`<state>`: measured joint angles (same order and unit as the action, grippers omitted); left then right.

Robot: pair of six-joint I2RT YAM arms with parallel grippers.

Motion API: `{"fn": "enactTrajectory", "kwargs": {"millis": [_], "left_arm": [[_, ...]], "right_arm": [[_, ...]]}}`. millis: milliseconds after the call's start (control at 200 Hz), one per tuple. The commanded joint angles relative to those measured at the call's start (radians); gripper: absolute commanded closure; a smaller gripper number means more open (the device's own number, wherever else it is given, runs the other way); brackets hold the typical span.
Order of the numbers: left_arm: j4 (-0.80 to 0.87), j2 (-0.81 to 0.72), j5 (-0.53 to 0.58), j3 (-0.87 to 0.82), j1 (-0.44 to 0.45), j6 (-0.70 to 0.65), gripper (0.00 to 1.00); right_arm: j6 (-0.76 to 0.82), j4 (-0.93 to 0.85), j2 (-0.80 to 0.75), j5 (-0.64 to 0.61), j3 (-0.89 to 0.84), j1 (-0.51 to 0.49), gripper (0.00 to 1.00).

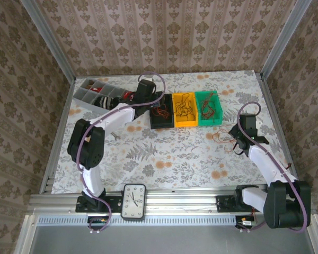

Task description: Untangle the cables

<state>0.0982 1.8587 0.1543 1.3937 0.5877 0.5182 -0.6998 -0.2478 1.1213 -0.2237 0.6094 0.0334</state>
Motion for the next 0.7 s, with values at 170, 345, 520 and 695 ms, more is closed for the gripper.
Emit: {"fn": "enactTrajectory", "kwargs": {"millis": [170, 345, 520, 695], "left_arm": [[0.005, -0.161, 0.081, -0.138, -0.011, 0.024, 0.32], [0.006, -0.215, 0.095, -0.215, -0.019, 0.062, 0.33], [-0.017, -0.244, 0.105, -0.270, -0.025, 0.091, 0.33], [-0.020, -0.252, 0.113, -0.287, -0.028, 0.097, 0.34]], "right_arm": [[-0.079, -0.156, 0.136, 0.064, 0.089, -0.005, 0.57], [-0.080, -0.190, 0.233, 0.086, 0.149, -0.003, 0.42], [-0.093, -0.227, 0.345, 0.110, 0.195, 0.002, 0.42], [-0.109, -0.247, 0.404, 0.137, 0.208, 0.002, 0.43]]}}
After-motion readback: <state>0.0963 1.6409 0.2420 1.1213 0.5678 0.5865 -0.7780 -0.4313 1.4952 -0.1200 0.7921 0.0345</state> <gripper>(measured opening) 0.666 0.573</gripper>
